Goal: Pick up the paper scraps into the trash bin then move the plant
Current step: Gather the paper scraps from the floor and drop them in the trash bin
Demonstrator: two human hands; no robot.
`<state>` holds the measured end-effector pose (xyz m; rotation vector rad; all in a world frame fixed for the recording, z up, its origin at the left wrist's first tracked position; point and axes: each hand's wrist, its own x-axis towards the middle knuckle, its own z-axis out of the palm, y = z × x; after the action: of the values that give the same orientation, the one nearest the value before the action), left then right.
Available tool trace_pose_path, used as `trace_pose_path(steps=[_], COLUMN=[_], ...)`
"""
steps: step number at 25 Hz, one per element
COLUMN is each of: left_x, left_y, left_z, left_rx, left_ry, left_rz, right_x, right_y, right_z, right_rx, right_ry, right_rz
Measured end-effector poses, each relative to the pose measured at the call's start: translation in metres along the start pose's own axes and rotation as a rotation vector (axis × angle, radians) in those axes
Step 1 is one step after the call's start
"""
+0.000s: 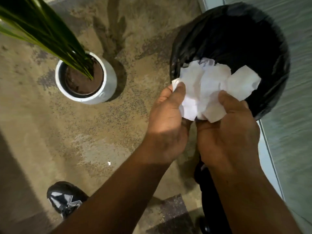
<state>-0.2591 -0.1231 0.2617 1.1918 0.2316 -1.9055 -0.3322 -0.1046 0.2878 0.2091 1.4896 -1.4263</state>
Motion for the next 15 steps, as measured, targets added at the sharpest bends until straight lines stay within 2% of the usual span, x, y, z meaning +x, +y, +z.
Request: trace_pose_path(steps=[3,7,15], left_x=[0.012,0.026,0.035], left_y=[-0.014,-0.016,-0.015], left_z=[0.027,0.049,0.066], left_rx=[0.055,0.040,0.080], left_ry=[0.060,0.188,0.232], left_rz=[-0.055,-0.120,-0.120], right_x=[0.021,0.039,0.052], right_y=[-0.021,-0.042,-0.054], right_z=[-0.008,-0.011,-0.013], right_rx=[0.082,0.121,0.077], right_ry=[0.065,0.072,0.158], right_rz=[0.065,0.175,0.196])
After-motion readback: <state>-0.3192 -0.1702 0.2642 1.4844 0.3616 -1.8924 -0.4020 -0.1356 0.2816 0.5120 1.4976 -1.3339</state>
